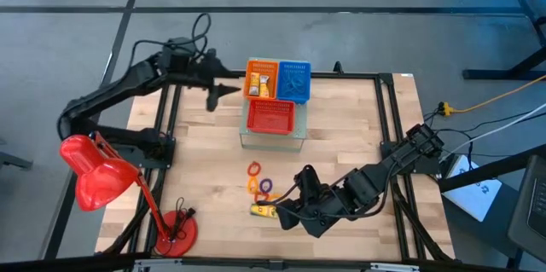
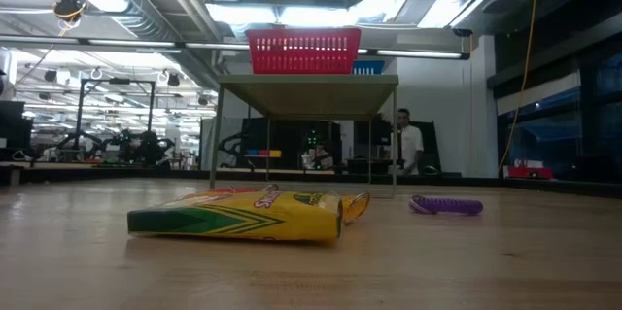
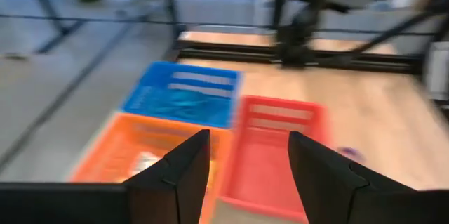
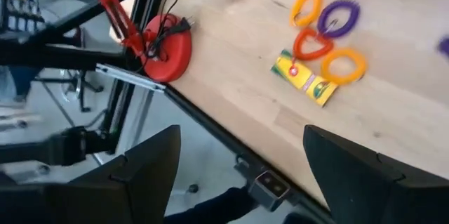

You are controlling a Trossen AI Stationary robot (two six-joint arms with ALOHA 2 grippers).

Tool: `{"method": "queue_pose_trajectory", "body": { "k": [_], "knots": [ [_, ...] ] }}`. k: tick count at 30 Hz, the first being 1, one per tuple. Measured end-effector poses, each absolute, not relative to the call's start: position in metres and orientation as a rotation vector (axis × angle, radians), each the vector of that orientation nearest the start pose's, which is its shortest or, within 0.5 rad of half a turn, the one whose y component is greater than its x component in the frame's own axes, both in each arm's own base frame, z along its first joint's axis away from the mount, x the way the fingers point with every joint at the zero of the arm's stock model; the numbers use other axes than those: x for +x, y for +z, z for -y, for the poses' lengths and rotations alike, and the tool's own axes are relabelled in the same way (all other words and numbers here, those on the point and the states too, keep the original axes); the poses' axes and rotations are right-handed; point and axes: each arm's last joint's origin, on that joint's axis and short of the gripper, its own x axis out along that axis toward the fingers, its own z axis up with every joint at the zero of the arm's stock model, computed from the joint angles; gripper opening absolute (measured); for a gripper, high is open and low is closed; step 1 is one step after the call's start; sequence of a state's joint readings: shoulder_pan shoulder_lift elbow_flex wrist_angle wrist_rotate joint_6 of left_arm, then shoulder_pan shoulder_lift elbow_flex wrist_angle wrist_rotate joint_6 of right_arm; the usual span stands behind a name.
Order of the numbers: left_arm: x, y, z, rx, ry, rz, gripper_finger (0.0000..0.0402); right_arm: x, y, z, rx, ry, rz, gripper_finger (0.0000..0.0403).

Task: Pick & Place Office Desk Supplies
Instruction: Put the yellow crayon box into the orange bin

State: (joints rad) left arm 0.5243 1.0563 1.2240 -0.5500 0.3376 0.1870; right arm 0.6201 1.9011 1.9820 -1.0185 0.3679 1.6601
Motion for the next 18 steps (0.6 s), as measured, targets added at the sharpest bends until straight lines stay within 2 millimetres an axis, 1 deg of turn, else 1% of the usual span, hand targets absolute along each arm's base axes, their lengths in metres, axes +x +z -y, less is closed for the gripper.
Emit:
{"method": "queue_pose_trajectory", "body": {
  "k": [3, 7, 10, 12, 14, 18],
  "knots": [
    [0.177, 0.401, -0.086, -0.003, 0.037, -0.357, 0.0190, 0.334, 0.357, -0.224, 1.035, -0.426, -0.791, 0.0302],
    [0.171, 0.400, -0.075, -0.039, 0.005, -0.387, 0.0194, 0.342, 0.351, -0.217, 0.860, -0.360, -0.831, 0.0302],
    [0.171, 0.399, -0.068, -0.039, -0.024, -0.399, 0.0196, 0.357, 0.347, -0.210, 0.706, -0.246, -0.849, 0.0302],
    [0.172, 0.399, -0.064, -0.039, -0.046, -0.407, 0.0196, 0.368, 0.339, -0.209, 0.589, -0.165, -0.865, 0.0302],
    [0.173, 0.397, -0.060, -0.049, -0.065, -0.422, 0.0196, 0.378, 0.331, -0.209, 0.508, -0.090, -0.879, 0.0302],
    [0.172, 0.393, -0.052, -0.065, -0.086, -0.474, 0.0196, 0.390, 0.303, -0.215, 0.360, 0.016, -0.981, 0.0302]
  ]
}}
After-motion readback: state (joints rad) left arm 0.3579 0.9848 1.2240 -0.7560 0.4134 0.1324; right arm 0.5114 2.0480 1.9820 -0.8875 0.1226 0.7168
